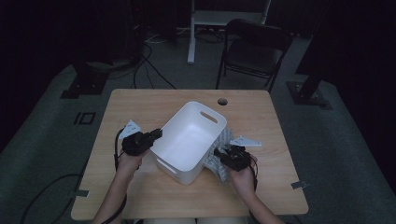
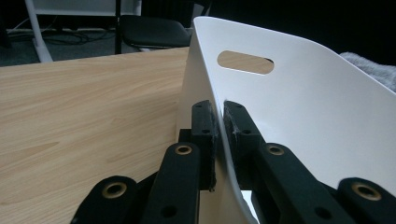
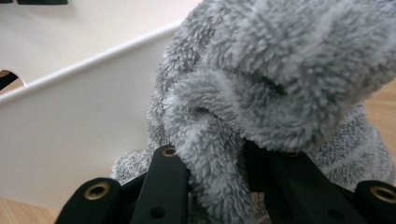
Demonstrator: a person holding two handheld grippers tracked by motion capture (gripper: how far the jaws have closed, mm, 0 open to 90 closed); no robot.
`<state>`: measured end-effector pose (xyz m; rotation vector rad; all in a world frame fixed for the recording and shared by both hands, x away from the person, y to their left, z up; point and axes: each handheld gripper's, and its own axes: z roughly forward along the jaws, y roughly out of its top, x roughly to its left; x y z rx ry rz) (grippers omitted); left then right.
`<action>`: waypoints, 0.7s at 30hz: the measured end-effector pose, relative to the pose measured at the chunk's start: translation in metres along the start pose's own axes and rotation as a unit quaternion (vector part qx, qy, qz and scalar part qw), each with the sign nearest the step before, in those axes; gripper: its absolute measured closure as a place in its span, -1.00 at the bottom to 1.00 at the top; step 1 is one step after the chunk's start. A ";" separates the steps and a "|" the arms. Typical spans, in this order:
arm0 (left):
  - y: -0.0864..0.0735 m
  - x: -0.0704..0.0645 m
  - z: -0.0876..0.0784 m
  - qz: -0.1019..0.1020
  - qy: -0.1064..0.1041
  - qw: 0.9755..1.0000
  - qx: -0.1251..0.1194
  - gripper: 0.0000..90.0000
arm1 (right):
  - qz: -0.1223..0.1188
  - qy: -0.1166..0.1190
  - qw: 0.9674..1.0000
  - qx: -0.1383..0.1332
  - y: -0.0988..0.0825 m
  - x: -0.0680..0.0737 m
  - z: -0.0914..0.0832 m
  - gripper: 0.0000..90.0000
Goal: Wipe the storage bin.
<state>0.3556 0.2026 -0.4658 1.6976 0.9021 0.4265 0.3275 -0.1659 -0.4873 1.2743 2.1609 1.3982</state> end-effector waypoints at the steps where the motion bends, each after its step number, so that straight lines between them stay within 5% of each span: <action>1: 0.000 0.000 0.000 0.001 0.000 1.000 0.000 0.85 | 0.003 0.000 1.000 0.001 -0.001 -0.001 0.001 0.67; 12: 0.000 0.000 0.001 -0.005 -0.002 1.000 -0.001 0.85 | 0.014 -0.010 0.999 0.031 -0.013 -0.011 0.017 0.67; 16: -0.001 0.001 0.001 -0.012 -0.004 1.000 -0.003 0.83 | 0.014 -0.016 0.998 0.062 -0.022 -0.016 0.029 0.68; 21: 0.000 -0.002 0.001 -0.002 0.010 1.000 -0.002 0.84 | 0.025 -0.005 0.996 0.082 -0.025 -0.021 0.035 0.68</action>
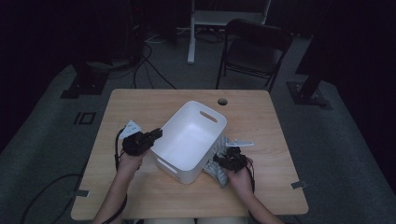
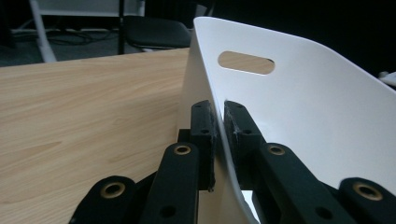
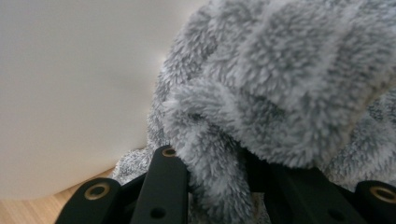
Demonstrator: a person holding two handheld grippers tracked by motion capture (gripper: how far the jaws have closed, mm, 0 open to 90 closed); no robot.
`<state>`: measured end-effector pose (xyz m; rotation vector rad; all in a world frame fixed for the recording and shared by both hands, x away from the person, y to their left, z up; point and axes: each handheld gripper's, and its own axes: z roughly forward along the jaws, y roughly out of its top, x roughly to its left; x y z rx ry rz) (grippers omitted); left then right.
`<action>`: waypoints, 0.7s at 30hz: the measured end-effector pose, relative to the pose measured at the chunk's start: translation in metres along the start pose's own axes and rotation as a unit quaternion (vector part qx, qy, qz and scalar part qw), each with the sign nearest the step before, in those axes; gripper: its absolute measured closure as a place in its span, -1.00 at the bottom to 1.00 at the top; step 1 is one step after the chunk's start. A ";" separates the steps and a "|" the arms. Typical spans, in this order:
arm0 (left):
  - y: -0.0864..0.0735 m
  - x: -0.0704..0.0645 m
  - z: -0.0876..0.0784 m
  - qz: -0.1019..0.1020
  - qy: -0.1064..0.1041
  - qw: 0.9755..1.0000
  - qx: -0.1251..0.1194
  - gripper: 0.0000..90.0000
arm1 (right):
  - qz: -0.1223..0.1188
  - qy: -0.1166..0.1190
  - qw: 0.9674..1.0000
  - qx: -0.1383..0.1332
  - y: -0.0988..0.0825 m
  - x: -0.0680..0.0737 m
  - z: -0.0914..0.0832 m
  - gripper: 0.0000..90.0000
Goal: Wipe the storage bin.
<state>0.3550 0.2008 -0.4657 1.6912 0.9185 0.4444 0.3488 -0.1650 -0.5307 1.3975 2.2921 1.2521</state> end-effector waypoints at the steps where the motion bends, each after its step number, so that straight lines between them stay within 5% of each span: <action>1: 0.000 -0.001 0.000 0.002 0.004 1.000 0.000 0.84 | -0.002 0.003 1.000 -0.001 0.001 0.000 -0.002 0.68; 7: 0.000 -0.003 0.000 0.006 0.019 1.000 -0.004 0.86 | -0.019 0.024 0.999 -0.035 0.006 0.009 -0.025 0.68; 14: 0.000 -0.003 0.001 0.002 0.013 1.000 -0.005 0.86 | -0.041 0.067 0.990 -0.120 0.017 0.036 -0.074 0.68; 16: 0.000 -0.002 0.001 0.001 0.009 1.000 -0.004 0.85 | -0.047 0.069 0.988 -0.131 0.019 0.043 -0.076 0.67; 21: 0.000 -0.001 0.001 0.005 -0.001 1.000 -0.002 0.84 | -0.058 0.039 0.990 -0.120 0.017 0.048 -0.058 0.67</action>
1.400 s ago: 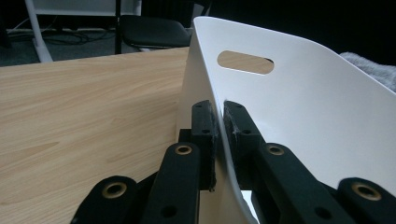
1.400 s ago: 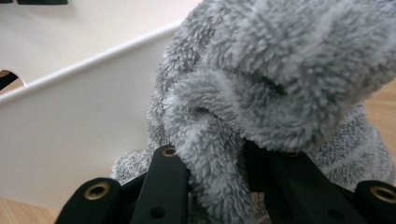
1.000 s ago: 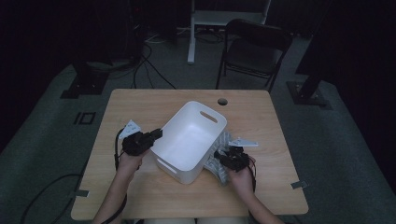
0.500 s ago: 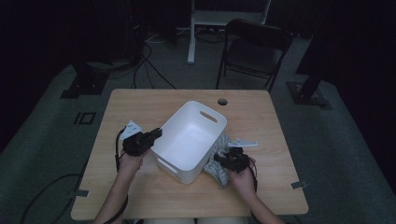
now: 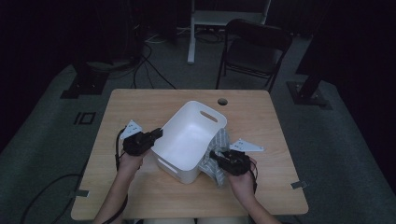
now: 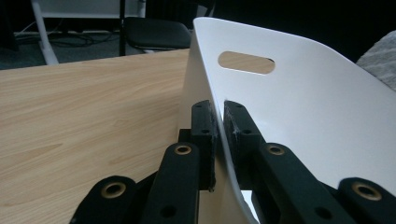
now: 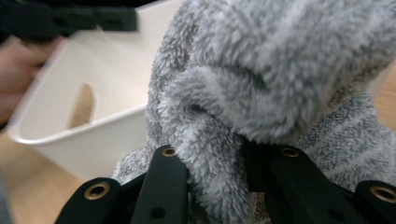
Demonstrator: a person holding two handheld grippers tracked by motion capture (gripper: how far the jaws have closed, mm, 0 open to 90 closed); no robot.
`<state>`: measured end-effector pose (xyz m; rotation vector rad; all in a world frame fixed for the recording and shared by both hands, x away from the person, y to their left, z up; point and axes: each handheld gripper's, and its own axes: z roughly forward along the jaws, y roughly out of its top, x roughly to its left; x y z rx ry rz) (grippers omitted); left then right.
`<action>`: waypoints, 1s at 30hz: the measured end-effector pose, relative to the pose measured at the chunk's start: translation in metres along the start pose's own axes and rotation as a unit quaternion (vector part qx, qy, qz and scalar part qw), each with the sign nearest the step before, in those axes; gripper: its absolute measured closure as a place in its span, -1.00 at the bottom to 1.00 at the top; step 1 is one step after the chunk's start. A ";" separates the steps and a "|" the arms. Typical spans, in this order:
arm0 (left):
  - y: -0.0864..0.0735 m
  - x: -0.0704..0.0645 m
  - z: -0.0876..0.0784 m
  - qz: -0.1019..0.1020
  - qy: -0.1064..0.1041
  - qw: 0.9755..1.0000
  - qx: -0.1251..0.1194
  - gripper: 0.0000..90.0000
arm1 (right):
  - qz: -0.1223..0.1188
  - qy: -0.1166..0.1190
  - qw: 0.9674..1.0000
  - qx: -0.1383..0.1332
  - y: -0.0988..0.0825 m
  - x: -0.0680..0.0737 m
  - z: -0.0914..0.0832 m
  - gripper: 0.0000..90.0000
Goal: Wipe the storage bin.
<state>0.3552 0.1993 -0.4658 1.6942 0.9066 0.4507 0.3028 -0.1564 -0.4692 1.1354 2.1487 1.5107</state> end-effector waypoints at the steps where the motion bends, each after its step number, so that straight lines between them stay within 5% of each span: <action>1: 0.000 0.000 0.000 -0.001 0.000 1.000 0.000 0.84 | -0.001 -0.005 1.000 0.004 -0.001 0.000 0.002 0.67; 30: 0.000 -0.003 0.002 -0.006 0.012 1.000 -0.002 0.83 | 0.038 -0.038 0.996 0.072 -0.026 -0.031 0.035 0.67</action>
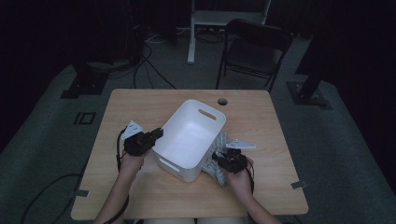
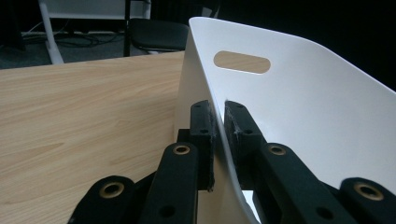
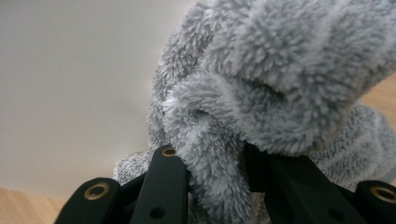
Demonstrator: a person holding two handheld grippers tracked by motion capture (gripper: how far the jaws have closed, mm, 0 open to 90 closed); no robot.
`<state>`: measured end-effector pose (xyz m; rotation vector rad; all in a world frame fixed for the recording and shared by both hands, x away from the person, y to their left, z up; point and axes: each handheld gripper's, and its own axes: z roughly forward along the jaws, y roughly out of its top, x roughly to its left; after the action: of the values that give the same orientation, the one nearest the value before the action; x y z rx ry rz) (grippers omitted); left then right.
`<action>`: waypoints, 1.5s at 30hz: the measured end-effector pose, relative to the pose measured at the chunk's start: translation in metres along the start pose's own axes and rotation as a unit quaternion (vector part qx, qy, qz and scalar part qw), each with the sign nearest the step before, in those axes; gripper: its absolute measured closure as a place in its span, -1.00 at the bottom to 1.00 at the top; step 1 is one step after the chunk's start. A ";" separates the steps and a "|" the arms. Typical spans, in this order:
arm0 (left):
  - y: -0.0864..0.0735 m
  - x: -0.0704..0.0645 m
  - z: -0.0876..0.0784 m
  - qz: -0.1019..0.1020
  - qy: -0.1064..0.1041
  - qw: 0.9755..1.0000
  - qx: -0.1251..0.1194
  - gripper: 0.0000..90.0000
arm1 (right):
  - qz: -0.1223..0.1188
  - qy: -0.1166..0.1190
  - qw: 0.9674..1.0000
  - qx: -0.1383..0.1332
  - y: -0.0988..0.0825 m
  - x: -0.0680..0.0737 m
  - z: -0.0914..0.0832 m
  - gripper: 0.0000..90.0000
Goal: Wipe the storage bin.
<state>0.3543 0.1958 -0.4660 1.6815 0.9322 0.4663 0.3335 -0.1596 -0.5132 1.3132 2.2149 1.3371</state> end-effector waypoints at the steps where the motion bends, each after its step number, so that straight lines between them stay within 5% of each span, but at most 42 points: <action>1: 0.000 0.000 0.000 0.000 -0.001 1.000 0.000 0.83 | 0.002 -0.001 1.000 0.004 -0.001 -0.001 0.002 0.67; 7: 0.000 0.000 0.000 0.001 0.004 1.000 -0.001 0.83 | 0.012 -0.003 0.999 0.034 -0.011 -0.011 0.019 0.68; 13: -0.001 -0.002 0.000 -0.006 0.015 1.000 -0.008 0.83 | 0.010 0.001 0.999 0.033 -0.007 -0.008 0.012 0.68; 19: -0.002 -0.002 0.000 -0.010 0.017 1.000 -0.011 0.83 | -0.009 0.030 0.999 -0.015 0.005 0.006 -0.021 0.68; 25: -0.002 -0.002 0.001 -0.009 0.015 1.000 -0.011 0.83 | -0.034 0.043 0.996 -0.077 0.016 0.029 -0.048 0.68; 28: -0.001 -0.002 0.001 -0.008 0.013 1.000 -0.009 0.83 | -0.054 0.027 0.995 -0.074 0.016 0.035 -0.040 0.68; 32: -0.001 -0.002 0.000 -0.002 0.009 1.000 -0.005 0.83 | -0.051 0.012 0.997 -0.057 0.012 0.033 -0.030 0.68; 45: -0.001 -0.003 0.001 -0.002 0.011 1.000 -0.005 0.82 | -0.018 0.006 1.000 -0.008 0.000 0.015 -0.006 0.68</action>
<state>0.3531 0.1923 -0.4665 1.6681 0.9483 0.4863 0.3212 -0.1509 -0.5064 1.2562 2.2210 1.3506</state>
